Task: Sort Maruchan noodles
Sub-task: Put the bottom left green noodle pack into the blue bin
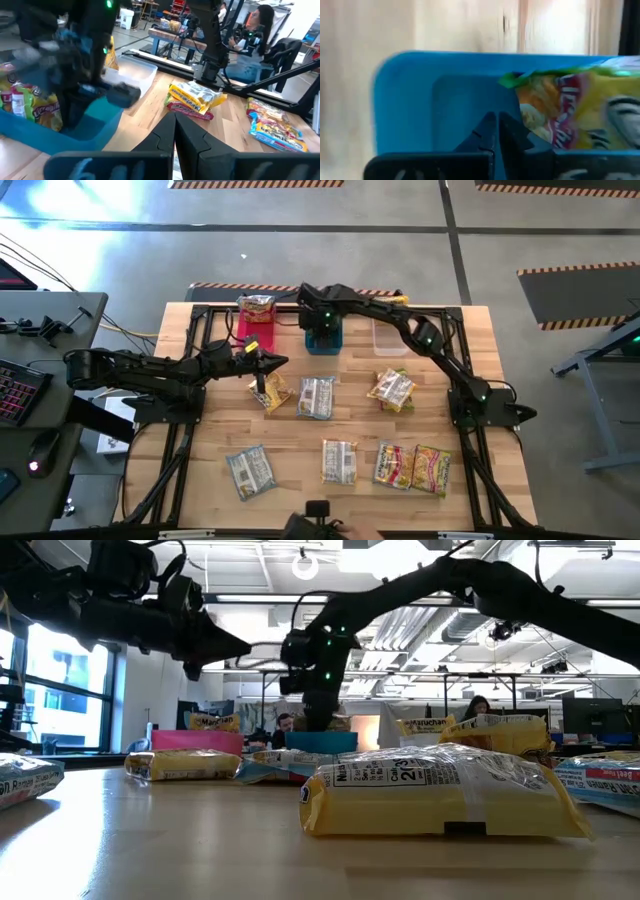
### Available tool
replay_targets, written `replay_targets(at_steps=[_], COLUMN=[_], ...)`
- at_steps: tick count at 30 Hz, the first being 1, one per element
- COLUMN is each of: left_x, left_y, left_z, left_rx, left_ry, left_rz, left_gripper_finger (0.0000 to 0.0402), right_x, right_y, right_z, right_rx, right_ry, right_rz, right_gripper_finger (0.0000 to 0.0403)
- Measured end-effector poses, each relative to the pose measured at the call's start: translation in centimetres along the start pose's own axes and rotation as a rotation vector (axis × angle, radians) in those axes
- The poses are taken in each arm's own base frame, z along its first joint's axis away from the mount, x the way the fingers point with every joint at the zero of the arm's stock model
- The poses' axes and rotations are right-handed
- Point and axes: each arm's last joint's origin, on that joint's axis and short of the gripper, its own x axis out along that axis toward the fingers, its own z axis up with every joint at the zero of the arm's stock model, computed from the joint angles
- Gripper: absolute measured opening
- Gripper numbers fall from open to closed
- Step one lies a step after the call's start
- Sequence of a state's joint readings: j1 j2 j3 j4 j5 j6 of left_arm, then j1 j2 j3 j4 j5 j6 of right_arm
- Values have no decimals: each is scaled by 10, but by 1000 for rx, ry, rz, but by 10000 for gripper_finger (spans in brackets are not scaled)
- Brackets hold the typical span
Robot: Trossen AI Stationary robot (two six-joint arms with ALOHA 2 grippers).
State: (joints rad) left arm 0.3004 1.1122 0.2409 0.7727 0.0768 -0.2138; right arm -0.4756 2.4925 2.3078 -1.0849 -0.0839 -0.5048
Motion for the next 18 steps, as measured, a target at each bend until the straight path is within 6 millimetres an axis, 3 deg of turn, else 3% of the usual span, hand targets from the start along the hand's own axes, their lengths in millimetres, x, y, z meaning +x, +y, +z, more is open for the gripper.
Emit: replay_targets(at_steps=[7, 18], left_x=[0, 0], left_y=[0, 1], left_z=[-1, -2], left_rx=[-2, -3], left_ry=[7, 22], left_rz=[4, 18], left_gripper_finger=[0, 0], right_x=[15, 11], right_y=[2, -5], right_z=[3, 7], right_rx=[18, 121], right_ry=[37, 12], right_rz=[-97, -210], right_gripper_finger=[0, 0])
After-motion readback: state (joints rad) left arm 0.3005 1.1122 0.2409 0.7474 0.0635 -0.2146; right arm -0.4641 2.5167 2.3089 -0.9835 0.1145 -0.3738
